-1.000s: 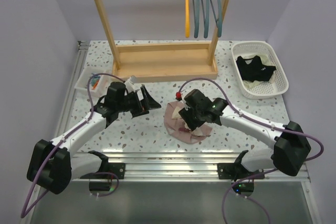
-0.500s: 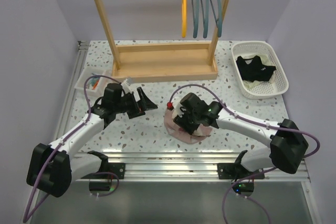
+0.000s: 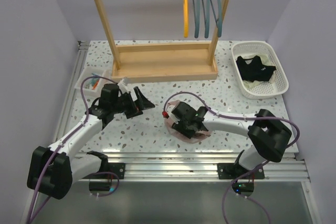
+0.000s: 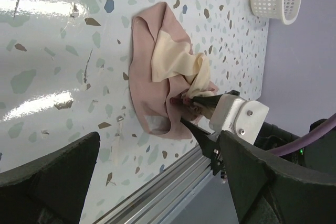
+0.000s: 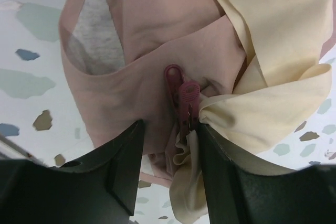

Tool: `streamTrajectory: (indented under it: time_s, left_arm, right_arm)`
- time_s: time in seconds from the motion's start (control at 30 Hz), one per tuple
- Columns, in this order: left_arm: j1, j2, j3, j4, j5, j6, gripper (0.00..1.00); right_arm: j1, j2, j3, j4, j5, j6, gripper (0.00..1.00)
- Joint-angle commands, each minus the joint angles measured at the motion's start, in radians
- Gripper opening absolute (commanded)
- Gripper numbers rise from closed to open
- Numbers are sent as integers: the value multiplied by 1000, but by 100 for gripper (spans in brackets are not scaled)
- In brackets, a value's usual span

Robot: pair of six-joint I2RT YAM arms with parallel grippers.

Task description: Remove the underwear clipped to the hanger

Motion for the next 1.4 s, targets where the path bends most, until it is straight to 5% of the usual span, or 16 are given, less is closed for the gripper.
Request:
streamTrajectory:
  time_s: [0.0,0.17,0.47,0.67,1.0,1.23,1.37]
  left_arm:
    - [14,-24,-19,6,26,17,100]
    - [17,-30,-19,5,29,16,100]
    - [17,-32,-13,-3,69,26,100]
    - [17,2,-2,18,115,46,100]
    - [17,96,45,46,224,39,100]
    - [17,129,-59,544,396,-366,100]
    - [17,180,-26,605,453,-353,100]
  right_arm:
    - [-9,19,17,71,124,11,49]
    - [-29,63,72,72,64,22,37]
    - [-52,-87,161,2,-114,70,1]
    - [-53,-92,267,-101,-248,45,0]
    - [-55,-66,293,-112,-238,48,0]
    - [-55,-75,301,-112,-339,59,0]
    - [-59,-69,324,-107,-427,94,0]
